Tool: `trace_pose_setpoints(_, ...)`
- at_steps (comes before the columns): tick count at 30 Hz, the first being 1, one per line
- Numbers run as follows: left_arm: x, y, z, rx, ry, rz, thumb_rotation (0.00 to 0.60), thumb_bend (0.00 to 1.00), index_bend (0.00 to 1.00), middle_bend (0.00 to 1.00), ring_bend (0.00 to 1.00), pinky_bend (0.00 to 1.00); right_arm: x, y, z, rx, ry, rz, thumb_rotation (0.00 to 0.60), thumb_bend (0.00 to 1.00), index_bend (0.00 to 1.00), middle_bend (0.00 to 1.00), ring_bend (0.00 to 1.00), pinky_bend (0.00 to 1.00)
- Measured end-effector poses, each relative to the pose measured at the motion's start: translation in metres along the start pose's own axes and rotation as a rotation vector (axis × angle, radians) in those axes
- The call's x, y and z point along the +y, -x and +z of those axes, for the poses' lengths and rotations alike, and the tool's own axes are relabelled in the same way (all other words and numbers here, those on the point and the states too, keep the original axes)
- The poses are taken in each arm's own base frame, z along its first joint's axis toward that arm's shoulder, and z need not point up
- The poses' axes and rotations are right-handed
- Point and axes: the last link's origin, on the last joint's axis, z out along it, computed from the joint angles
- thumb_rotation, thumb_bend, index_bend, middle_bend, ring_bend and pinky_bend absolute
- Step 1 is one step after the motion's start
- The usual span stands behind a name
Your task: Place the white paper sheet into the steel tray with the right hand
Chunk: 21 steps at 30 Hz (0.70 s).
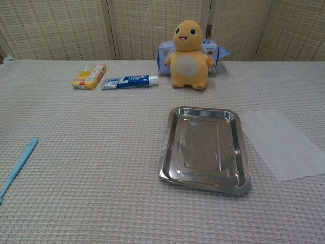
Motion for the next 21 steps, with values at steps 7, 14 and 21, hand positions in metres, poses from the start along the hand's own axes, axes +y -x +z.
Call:
trace_pose_setpoints(7, 0.003, 0.006, 0.003, -0.013, 0.002, 0.011, 0.600, 0.34, 0.00, 0.00, 0.00, 0.00, 0.003, -0.004, -0.001, 0.002, -0.001, 0.020, 0.600, 0.41, 0.00, 0.00, 0.00, 0.00)
trace_pose_setpoints(14, 0.011, 0.015, 0.003, -0.052, 0.041, 0.030, 0.600, 0.34, 0.00, 0.00, 0.00, 0.00, 0.001, -0.006, -0.002, 0.028, -0.037, 0.026, 0.600, 0.40, 0.00, 0.00, 0.00, 0.00)
trace_pose_setpoints(21, 0.003, 0.001, -0.001, -0.002, 0.021, -0.020, 0.600, 0.34, 0.00, 0.00, 0.00, 0.00, -0.013, -0.004, 0.004, 0.094, -0.129, 0.037, 0.600, 0.41, 0.04, 0.00, 0.00, 0.00)
